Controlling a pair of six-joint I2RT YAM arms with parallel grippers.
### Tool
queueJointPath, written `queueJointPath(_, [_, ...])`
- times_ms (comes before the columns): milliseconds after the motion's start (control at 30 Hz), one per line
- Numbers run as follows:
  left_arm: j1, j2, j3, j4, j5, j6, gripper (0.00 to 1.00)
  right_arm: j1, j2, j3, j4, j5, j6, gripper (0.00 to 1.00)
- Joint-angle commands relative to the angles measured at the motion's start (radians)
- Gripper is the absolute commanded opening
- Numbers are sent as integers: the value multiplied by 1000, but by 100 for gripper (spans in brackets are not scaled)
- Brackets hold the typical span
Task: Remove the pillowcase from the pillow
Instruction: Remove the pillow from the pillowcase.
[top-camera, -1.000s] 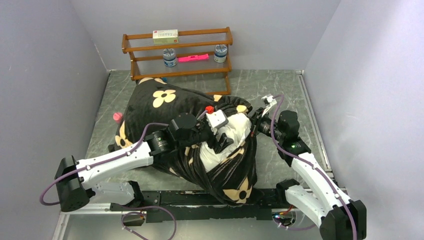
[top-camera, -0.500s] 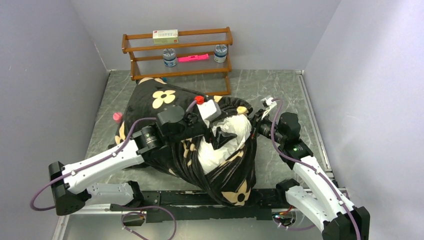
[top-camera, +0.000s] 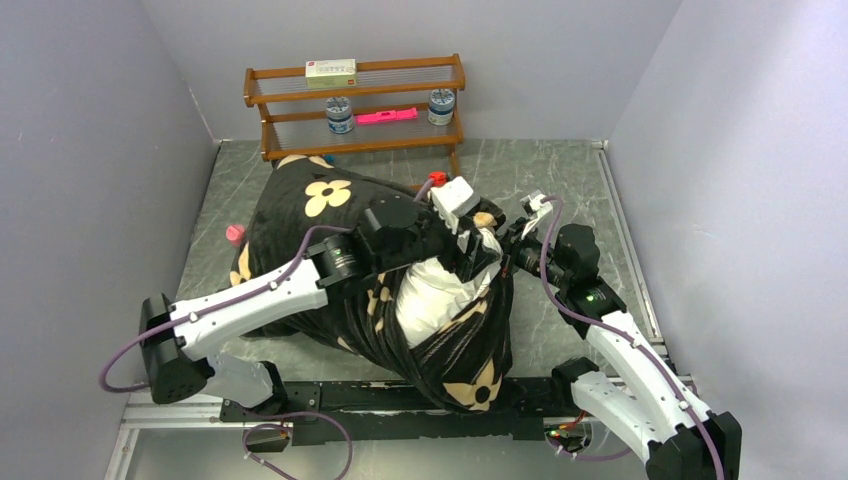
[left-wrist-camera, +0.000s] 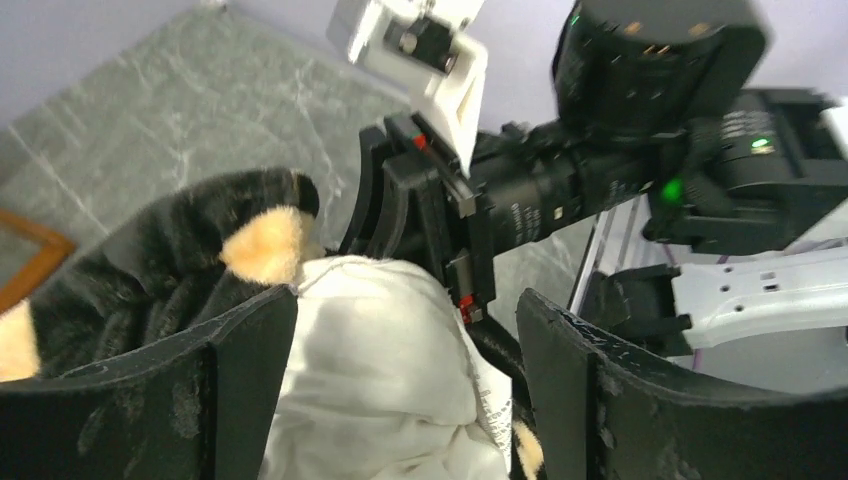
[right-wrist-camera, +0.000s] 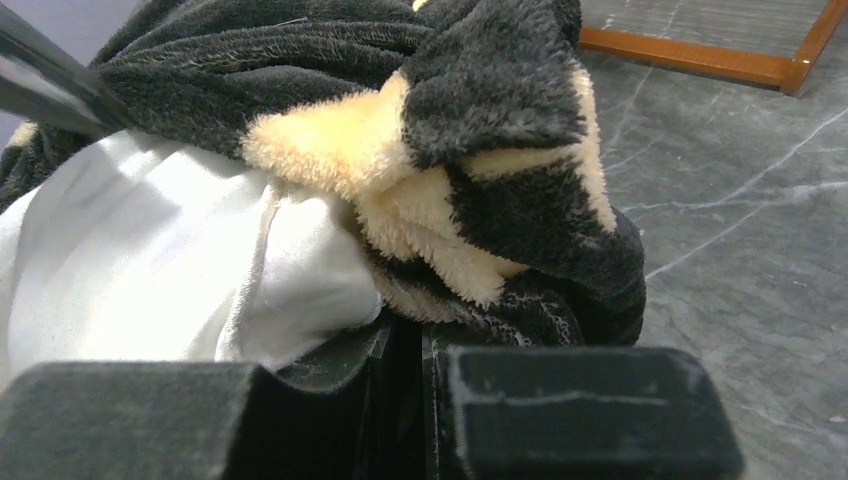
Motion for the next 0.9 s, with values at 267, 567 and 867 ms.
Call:
queueJointPath(267, [-79, 94, 159, -221, -240, -33, 83, 47, 4, 57, 59, -45, -7, 15])
queueJointPath(567, [-103, 179, 221, -317, -338, -14, 83, 62, 3, 68, 46, -32, -8, 15])
queueJointPath(867, [-101, 195, 169, -282, -441, -28, 81, 75, 4, 85, 27, -27, -22, 15])
